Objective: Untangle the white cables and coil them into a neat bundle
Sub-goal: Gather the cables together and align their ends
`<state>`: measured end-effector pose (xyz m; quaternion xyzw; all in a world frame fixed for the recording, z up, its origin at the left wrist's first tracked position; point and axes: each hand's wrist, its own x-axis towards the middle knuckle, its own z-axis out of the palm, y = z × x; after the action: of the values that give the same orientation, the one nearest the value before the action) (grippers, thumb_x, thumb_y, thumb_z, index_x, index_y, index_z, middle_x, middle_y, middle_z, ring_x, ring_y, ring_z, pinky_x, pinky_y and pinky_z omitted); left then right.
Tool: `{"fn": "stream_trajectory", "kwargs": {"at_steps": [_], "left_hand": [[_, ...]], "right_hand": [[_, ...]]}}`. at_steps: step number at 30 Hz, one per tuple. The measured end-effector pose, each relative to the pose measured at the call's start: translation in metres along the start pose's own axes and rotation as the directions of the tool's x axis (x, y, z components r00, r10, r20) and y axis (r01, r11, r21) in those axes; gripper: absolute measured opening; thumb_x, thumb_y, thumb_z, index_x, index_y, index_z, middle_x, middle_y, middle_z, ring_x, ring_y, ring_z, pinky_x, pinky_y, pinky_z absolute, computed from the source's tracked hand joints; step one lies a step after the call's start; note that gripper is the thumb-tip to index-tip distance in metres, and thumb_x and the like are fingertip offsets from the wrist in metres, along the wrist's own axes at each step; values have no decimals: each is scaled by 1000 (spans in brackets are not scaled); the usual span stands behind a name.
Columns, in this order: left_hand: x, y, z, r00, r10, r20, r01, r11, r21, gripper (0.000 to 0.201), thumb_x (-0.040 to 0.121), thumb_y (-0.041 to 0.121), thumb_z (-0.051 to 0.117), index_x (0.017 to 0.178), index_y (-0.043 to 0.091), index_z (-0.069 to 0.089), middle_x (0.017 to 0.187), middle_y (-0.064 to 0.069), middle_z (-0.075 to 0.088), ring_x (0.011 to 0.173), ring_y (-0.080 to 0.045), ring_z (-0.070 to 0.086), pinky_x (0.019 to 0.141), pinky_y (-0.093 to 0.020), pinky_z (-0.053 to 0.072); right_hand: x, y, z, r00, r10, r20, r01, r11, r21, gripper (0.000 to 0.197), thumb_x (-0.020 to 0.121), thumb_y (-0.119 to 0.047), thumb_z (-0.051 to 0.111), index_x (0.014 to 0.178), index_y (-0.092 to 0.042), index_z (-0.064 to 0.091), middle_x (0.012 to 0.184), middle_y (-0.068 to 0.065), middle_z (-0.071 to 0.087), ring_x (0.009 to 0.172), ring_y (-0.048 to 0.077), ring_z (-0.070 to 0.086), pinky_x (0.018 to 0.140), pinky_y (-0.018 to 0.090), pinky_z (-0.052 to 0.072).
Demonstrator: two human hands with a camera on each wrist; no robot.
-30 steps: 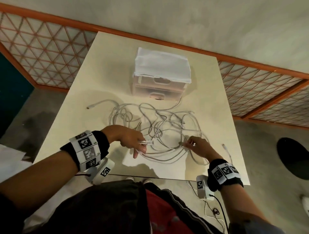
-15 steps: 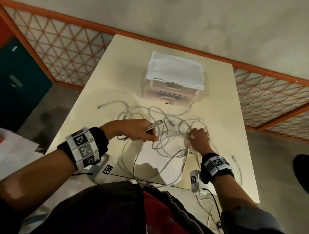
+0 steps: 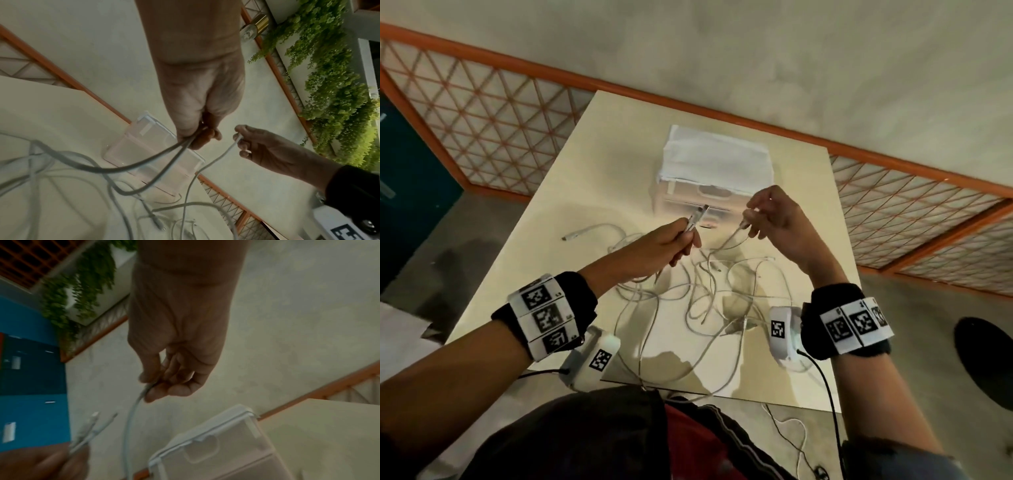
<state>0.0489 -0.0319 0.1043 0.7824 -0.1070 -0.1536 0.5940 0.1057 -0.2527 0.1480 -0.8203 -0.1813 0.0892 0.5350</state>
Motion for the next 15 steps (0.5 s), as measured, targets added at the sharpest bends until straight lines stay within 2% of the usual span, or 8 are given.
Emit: {"fn": "stream_trajectory", "kwargs": {"at_steps": [2, 4, 7, 9, 10, 12, 13, 15], "left_hand": [[1, 3, 1, 999, 40, -27, -42, 998, -49, 23, 102, 16, 28, 91, 15, 49, 84, 2, 50, 74, -4, 50, 69, -17, 42], [2, 3, 3, 997, 59, -41, -63, 993, -96, 22, 101, 20, 29, 96, 18, 50, 94, 3, 56, 90, -9, 55, 81, -20, 44], [2, 6, 6, 996, 86, -9, -86, 976, -201, 23, 102, 20, 27, 111, 19, 48, 96, 1, 64, 95, -12, 62, 88, -23, 47], [0, 9, 8, 996, 86, 25, -79, 976, -205, 24, 102, 19, 26, 110, 12, 47, 89, -4, 63, 90, -15, 63, 88, -27, 47], [-1, 11, 8, 996, 87, 31, -79, 976, -201, 23, 102, 19, 26, 107, 9, 46, 84, -4, 59, 85, -13, 63, 85, -26, 48], [-3, 15, 8, 996, 89, -8, -88, 972, -216, 20, 102, 17, 26, 102, 8, 44, 77, -5, 50, 75, -8, 61, 76, -17, 50], [-4, 17, 8, 994, 93, -49, -102, 968, -231, 19, 102, 17, 25, 101, 9, 42, 75, -4, 47, 72, -9, 60, 72, -15, 49], [-4, 21, 5, 983, 121, -141, -154, 955, -254, 18, 102, 20, 24, 98, 15, 41, 72, -2, 44, 68, -13, 56, 68, -18, 48]], "right_hand": [[-3, -14, 11, 993, 1, 121, -9, 998, 60, 15, 88, -5, 62, 97, 0, 52, 75, 13, 66, 57, 9, 59, 56, 15, 44], [-3, -21, 25, 990, 9, 142, -22, 996, 89, 16, 86, -5, 65, 95, 0, 53, 71, 11, 66, 56, 8, 61, 57, 14, 44], [3, -21, 39, 999, -19, 27, 17, 995, 95, 15, 84, -4, 67, 91, -4, 54, 65, 6, 62, 54, 6, 59, 57, 16, 45], [8, -17, 42, 997, -50, -59, 53, 997, 56, 16, 83, -9, 69, 85, -13, 54, 66, 2, 60, 57, 8, 56, 58, 19, 45], [8, -16, 44, 993, -62, -96, 67, 997, 45, 15, 84, -11, 69, 86, -14, 53, 68, 0, 59, 59, 8, 56, 58, 20, 45], [5, -14, 50, 991, -39, -127, 50, 995, 85, 18, 92, -22, 59, 97, -8, 49, 78, 2, 60, 66, 12, 59, 62, 24, 49], [1, -13, 54, 996, 23, -92, -11, 991, 135, 30, 96, -34, 49, 105, -6, 45, 84, 5, 61, 71, 15, 63, 66, 27, 52], [-6, -8, 65, 974, 180, 140, -205, 959, 196, 63, 90, -63, 22, 117, -9, 40, 91, 8, 63, 84, 21, 67, 78, 34, 54]]}}
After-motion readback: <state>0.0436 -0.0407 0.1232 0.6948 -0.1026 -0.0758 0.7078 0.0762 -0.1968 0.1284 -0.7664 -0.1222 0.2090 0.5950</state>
